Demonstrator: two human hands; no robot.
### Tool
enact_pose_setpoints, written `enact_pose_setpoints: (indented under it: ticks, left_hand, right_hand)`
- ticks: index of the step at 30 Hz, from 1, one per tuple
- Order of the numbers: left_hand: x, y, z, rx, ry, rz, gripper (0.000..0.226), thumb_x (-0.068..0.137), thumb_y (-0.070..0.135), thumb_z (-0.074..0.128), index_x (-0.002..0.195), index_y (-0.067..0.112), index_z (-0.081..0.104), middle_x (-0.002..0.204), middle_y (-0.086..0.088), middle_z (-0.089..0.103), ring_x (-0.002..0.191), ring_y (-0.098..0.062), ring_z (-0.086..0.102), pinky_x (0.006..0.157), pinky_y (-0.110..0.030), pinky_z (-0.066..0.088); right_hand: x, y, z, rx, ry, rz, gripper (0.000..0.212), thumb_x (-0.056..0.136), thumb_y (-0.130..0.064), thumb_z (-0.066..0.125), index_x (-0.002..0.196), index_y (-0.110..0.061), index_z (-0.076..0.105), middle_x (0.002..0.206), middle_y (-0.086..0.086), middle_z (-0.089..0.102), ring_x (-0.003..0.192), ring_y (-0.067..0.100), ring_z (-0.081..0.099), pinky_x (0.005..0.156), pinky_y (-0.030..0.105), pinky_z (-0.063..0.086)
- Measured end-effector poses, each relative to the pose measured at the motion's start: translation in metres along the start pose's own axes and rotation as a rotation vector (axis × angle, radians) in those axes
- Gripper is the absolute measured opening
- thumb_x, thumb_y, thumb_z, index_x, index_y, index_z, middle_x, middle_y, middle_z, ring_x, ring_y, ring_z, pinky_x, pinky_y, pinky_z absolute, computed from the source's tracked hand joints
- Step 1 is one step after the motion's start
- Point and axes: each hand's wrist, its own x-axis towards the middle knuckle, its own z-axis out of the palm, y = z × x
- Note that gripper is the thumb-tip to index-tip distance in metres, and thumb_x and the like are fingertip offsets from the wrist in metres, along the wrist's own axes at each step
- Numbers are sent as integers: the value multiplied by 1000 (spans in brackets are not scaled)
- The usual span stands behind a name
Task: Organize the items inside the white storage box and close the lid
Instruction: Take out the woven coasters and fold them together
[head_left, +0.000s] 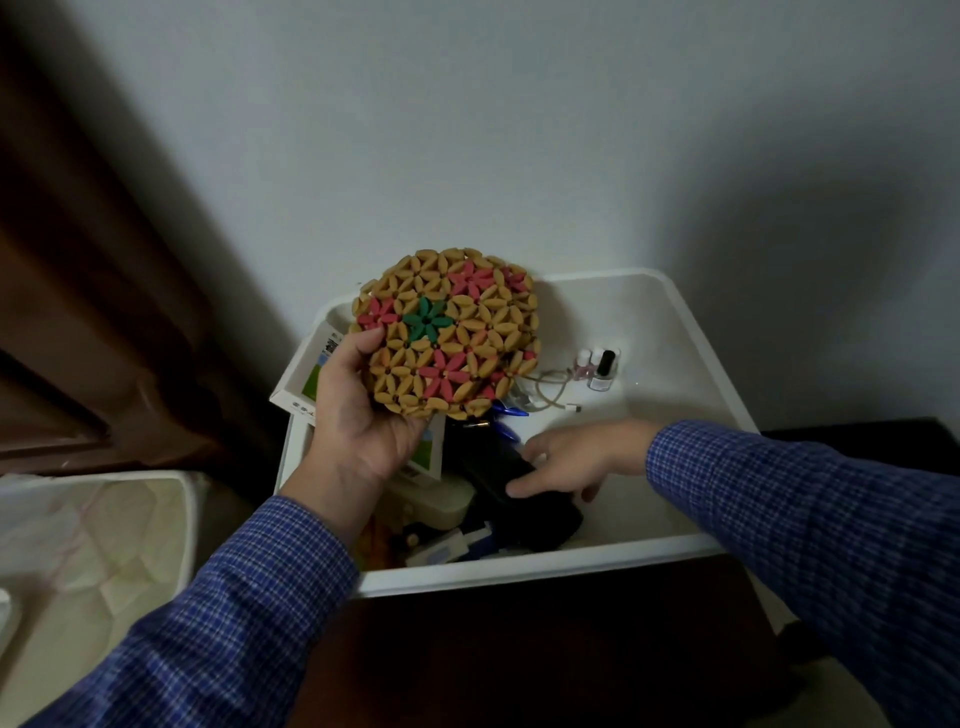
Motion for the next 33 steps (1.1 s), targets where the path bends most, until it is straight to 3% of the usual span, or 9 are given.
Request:
enact_pose_setpoints:
  ticks: [6, 9, 14, 17, 19, 23, 27, 31, 33]
  left_hand:
    - [-2, 1, 1, -20, -22, 17, 50, 97, 25, 45, 142, 5, 48, 136, -22, 60, 125, -40, 58, 105, -55, 46]
    - [-3, 2, 3, -21, -22, 21, 48, 97, 25, 45, 141, 5, 50, 135, -22, 61, 123, -39, 60, 101, -55, 49]
    - [-2, 2, 3, -33, 22, 34, 46, 96, 24, 47, 138, 6, 53, 132, -21, 64, 119, -38, 63, 98, -54, 52]
    - [-1, 3, 2, -21, 38, 36, 47, 95, 24, 48, 139, 6, 53, 131, -20, 64, 119, -38, 63, 100, -54, 51]
    - [-1, 2, 2, -7, 38, 27, 47, 95, 25, 47, 139, 7, 53, 131, -20, 65, 118, -38, 64, 98, -54, 52]
    - [0, 1, 1, 1, 29, 14, 48, 95, 24, 48, 139, 7, 52, 131, -21, 64, 118, -39, 64, 101, -56, 49]
    - [-1, 1, 1, 13, 11, 17, 48, 94, 24, 49, 139, 7, 52, 131, -20, 64, 119, -39, 63, 103, -56, 46]
    - [-3, 1, 3, 14, -3, 14, 48, 94, 24, 47, 139, 8, 52, 131, -21, 64, 120, -40, 62, 102, -59, 46]
    - [-3, 1, 3, 8, -10, 19, 48, 94, 24, 47, 139, 7, 52, 130, -22, 64, 118, -40, 63, 100, -59, 48]
  right_hand:
    - [-8, -26, 17, -32, 60, -139, 98, 84, -61, 69, 158, -22, 17, 158, 4, 35, 128, 18, 48, 98, 24, 43]
    - [-3, -42, 25, -126, 105, -193, 97, 83, -61, 69, 156, -23, 17, 154, 3, 38, 116, 14, 46, 91, 23, 41]
    - [0, -45, 25, -99, 98, -188, 95, 79, -68, 66, 154, -31, 20, 153, 0, 39, 120, 15, 50, 90, 22, 43]
    - [1, -42, 19, -73, 123, -193, 85, 83, -66, 64, 151, -30, 27, 126, -4, 55, 88, 5, 54, 66, 18, 42]
    - [0, -38, 14, -57, 154, -180, 78, 89, -59, 62, 151, -26, 30, 108, -6, 53, 87, 9, 56, 66, 21, 44]
    - [0, -27, 9, -40, 147, -109, 72, 96, -46, 60, 154, -19, 27, 123, 3, 49, 103, 19, 58, 88, 31, 55]
    - [0, -22, 6, -19, 162, -98, 68, 96, -43, 60, 152, -19, 31, 136, 7, 51, 104, 19, 60, 88, 28, 55]
    - [9, -14, 3, 6, 207, -71, 37, 98, -41, 57, 121, -13, 52, 88, 2, 63, 66, 14, 62, 47, 17, 48]
    - [14, -9, -1, 97, 219, -26, 24, 98, -39, 54, 101, -15, 54, 84, 5, 66, 63, 19, 65, 47, 21, 49]
